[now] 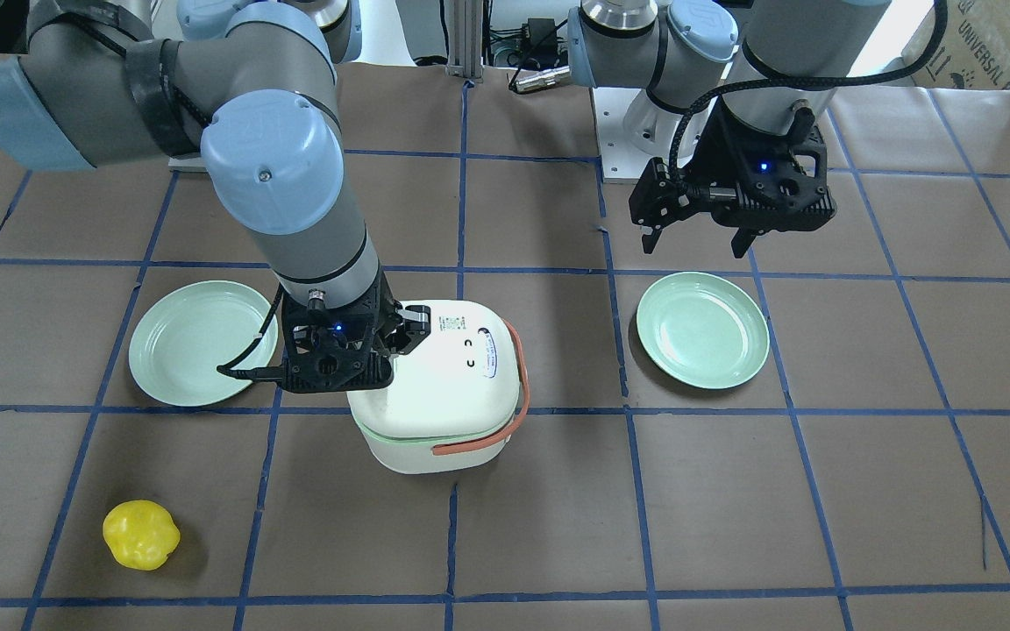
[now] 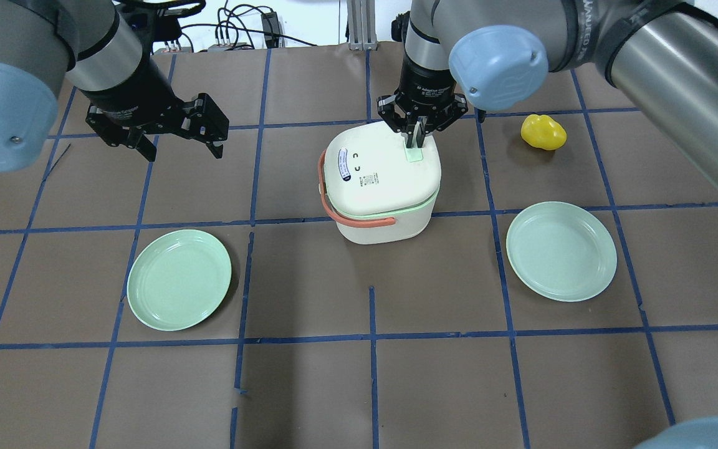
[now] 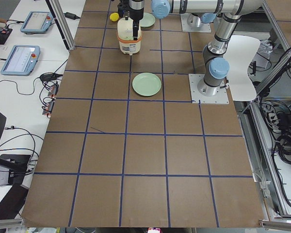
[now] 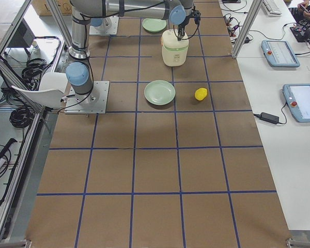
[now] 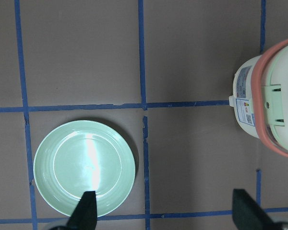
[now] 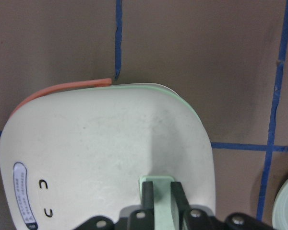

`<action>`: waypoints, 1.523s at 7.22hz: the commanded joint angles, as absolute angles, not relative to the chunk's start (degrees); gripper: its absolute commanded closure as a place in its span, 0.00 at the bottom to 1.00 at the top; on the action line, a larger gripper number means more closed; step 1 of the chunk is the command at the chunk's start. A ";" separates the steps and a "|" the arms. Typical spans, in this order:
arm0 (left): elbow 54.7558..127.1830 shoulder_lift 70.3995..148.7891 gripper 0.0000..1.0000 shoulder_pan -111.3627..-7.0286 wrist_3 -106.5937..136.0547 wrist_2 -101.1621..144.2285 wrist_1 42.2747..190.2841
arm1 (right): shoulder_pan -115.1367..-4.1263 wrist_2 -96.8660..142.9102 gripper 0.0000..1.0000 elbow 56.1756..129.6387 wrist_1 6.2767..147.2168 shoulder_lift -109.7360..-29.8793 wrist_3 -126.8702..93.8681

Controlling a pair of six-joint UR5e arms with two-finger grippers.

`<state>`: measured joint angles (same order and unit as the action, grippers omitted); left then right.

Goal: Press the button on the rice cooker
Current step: 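Lift the right gripper away as the cooker lid pops open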

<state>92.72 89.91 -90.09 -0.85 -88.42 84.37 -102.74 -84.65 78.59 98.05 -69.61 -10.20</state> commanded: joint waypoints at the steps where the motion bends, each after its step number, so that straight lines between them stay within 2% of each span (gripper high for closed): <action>1: 92.72 89.91 0.00 -90.09 -0.88 -88.42 84.37 | -102.57 -84.99 0.28 69.82 88.27 -69.96 -10.28; 2: 92.72 89.91 0.00 -90.09 -0.88 -88.42 84.37 | -102.39 -87.60 0.00 68.39 88.24 -70.83 -9.24; 6: 92.72 89.91 0.00 -90.09 -0.88 -88.42 84.37 | -98.63 -92.02 0.00 74.17 81.75 -80.84 -2.91; 11: 92.72 89.91 0.00 -90.09 -0.88 -88.42 84.37 | -93.80 -92.29 0.00 79.44 81.56 -84.89 4.19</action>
